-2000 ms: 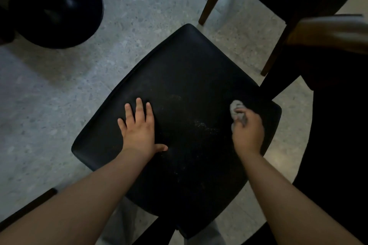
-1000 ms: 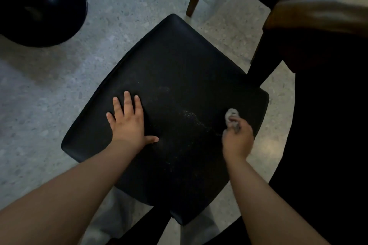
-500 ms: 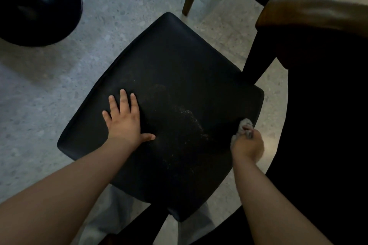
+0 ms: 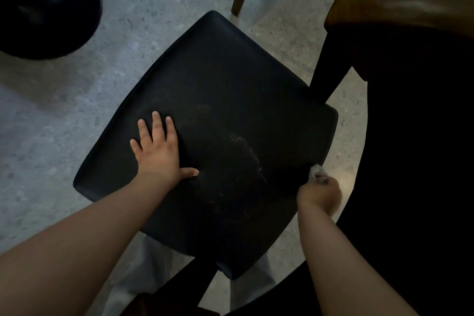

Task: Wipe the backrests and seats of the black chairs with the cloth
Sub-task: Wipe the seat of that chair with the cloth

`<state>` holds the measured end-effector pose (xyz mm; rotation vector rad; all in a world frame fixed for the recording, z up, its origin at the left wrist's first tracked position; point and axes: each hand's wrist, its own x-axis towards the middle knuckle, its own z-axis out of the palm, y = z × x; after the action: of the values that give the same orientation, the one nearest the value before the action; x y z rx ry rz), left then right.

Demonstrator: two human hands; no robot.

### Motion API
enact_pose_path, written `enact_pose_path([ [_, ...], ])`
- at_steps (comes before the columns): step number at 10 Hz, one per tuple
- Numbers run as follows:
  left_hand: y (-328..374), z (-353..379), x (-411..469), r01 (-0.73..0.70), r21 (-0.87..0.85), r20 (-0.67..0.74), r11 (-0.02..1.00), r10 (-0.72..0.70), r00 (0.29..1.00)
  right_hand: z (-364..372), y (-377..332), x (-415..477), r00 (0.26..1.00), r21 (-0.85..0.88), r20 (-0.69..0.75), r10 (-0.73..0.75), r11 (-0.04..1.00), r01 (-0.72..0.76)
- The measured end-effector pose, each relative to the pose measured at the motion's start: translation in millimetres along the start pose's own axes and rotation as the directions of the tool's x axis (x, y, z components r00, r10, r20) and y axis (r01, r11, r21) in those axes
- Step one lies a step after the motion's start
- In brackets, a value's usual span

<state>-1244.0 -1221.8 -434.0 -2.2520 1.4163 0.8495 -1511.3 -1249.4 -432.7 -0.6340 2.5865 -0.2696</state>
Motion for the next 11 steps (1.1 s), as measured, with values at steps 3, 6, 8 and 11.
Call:
enact_pose_path([
  [3, 0, 0, 0, -0.003, -0.006, -0.001, 1.0, 0.003, 1.0, 3, -4, -60, 0.933, 0.125, 0.347, -0.096, 0.991, 0.056],
  [6, -1, 3, 2, -0.006, -0.004, -0.015, 1.0, 0.006, 1.0, 3, 15, -39, 0.986, 0.028, 0.141, 0.085, 0.996, -0.089],
  [8, -1, 1, 1, -0.007, -0.009, -0.008, 1.0, 0.007, 1.0, 3, 4, -65, 0.901, 0.106, 0.418, -0.119, 0.991, 0.082],
  [11, -7, -33, -6, -0.025, -0.101, 0.044, 0.995, 0.029, 0.999, -33, -25, -60, 0.894, 0.173, 0.337, -0.296, 0.953, 0.251],
])
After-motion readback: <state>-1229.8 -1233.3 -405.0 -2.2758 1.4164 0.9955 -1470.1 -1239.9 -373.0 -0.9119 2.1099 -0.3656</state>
